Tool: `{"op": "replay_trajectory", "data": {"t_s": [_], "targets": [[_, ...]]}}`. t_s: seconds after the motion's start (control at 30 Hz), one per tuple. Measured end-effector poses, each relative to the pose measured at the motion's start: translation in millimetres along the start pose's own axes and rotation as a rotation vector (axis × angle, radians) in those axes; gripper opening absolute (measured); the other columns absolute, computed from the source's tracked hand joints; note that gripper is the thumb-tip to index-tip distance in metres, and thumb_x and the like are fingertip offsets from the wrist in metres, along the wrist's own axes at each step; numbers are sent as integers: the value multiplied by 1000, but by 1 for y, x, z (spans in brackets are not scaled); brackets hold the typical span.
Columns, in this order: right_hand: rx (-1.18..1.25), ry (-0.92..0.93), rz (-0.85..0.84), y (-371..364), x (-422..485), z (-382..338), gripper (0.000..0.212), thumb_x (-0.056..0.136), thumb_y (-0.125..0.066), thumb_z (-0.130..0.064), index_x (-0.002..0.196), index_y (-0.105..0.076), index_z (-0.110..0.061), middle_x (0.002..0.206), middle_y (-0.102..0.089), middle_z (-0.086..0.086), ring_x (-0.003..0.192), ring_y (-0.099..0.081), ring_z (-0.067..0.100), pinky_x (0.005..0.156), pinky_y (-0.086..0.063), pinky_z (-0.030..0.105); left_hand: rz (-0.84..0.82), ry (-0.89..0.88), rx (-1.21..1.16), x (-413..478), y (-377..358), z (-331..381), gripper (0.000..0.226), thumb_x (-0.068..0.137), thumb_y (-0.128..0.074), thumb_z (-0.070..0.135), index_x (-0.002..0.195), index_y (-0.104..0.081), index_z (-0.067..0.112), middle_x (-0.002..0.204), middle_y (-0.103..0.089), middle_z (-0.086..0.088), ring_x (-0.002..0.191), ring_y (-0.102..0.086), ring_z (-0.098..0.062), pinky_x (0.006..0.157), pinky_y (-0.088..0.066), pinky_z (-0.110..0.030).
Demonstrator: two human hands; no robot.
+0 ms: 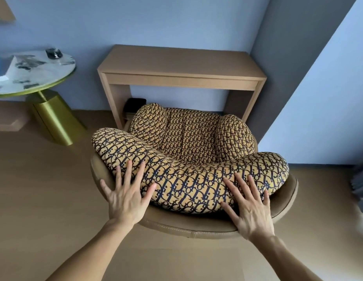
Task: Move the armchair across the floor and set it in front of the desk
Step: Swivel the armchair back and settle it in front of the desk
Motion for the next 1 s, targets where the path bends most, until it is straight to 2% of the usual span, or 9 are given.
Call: {"op": "replay_trajectory", "data": {"t_s": [0.37,0.6,0.8,1.0], "targets": [[23,4,24,-4,81,16,66,91,-20,-80,151,-4,-60,168,-2,-21,155,9,14,119,-16,68,12,-3,-8,79,-14,17,77,91,-7,82,159,-5,46,170,-17,-4,155,-15,-36,112,-12,-76],[19,31,8,-3,148,43,66,90,-23,-78,151,-3,-60,167,-3,-22,155,10,14,120,-16,67,25,20,-13,130,-22,47,79,91,-10,80,160,-11,42,170,-18,-6,154,-17,-37,112,-14,-76],[30,51,16,-5,201,57,66,90,-19,-80,151,-1,-61,167,-2,-22,155,12,13,121,-13,66,35,36,-3,178,-36,57,79,90,-8,81,160,-5,44,170,-16,-5,155,-14,-35,113,-13,-76],[34,89,25,-7,241,77,66,90,-19,-80,151,-1,-61,168,-1,-21,154,13,13,120,-13,67,45,62,8,208,-48,72,77,92,-11,81,159,-8,45,169,-20,-6,154,-19,-37,112,-13,-77]]}}
Point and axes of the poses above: each hand's wrist, its own x-axis towards the middle knuckle, its own y-axis out of the back of the hand, z = x × y, the point moved 7 cm from there along x, towards the middle knuckle
